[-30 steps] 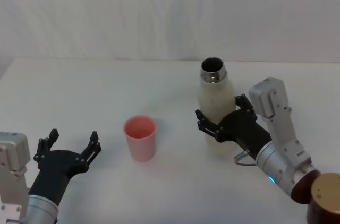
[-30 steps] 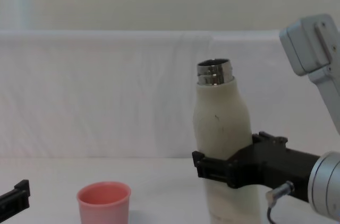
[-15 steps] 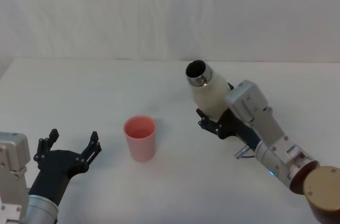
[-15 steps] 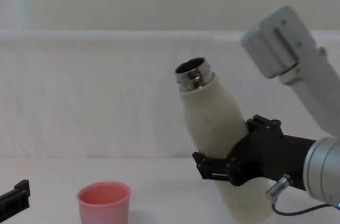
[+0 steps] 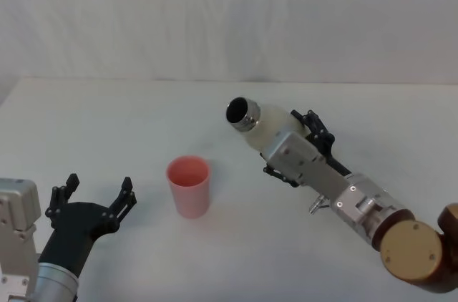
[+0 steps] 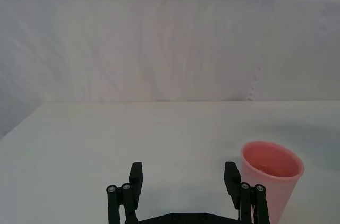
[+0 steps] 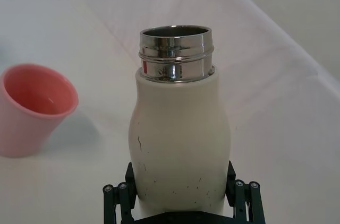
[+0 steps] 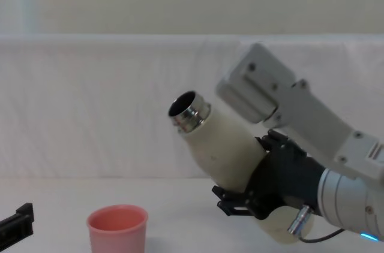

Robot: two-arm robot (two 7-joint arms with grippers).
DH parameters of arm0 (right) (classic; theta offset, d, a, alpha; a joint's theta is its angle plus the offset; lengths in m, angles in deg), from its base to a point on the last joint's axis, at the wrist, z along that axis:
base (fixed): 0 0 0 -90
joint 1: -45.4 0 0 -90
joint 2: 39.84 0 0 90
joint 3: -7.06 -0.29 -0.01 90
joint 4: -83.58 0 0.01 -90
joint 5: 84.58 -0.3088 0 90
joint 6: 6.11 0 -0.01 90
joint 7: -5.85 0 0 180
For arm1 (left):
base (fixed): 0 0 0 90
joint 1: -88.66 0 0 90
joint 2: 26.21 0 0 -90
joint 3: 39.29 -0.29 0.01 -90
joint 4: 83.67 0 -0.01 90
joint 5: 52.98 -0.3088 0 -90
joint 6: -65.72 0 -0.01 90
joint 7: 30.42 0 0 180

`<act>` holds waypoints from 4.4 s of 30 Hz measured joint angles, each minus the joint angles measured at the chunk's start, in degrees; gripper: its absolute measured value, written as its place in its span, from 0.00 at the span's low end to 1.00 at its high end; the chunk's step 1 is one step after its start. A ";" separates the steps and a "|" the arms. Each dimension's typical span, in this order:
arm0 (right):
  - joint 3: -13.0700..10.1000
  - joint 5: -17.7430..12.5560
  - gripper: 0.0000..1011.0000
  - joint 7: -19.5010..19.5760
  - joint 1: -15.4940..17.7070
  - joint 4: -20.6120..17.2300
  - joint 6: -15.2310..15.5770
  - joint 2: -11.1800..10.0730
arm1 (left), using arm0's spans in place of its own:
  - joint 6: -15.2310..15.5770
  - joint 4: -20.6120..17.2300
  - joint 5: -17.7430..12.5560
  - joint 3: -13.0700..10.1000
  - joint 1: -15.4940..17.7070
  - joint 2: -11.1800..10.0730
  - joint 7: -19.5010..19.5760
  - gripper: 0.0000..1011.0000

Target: Grasp the thermos with one hand and pour water into the cup lid.

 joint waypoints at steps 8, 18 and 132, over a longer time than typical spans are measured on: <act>2.00 6.27 0.94 0.02 -1.84 2.14 0.83 0.25 | 0.00 0.00 0.00 0.00 0.00 0.01 0.00 0.99; 3.10 10.88 0.94 -0.39 -3.06 4.21 1.17 0.78 | 0.00 0.00 0.00 0.00 0.00 0.00 0.00 0.99; 11.01 37.33 0.94 -3.00 -10.90 13.19 5.01 5.26 | 0.00 0.00 0.00 0.00 0.00 0.00 0.00 0.99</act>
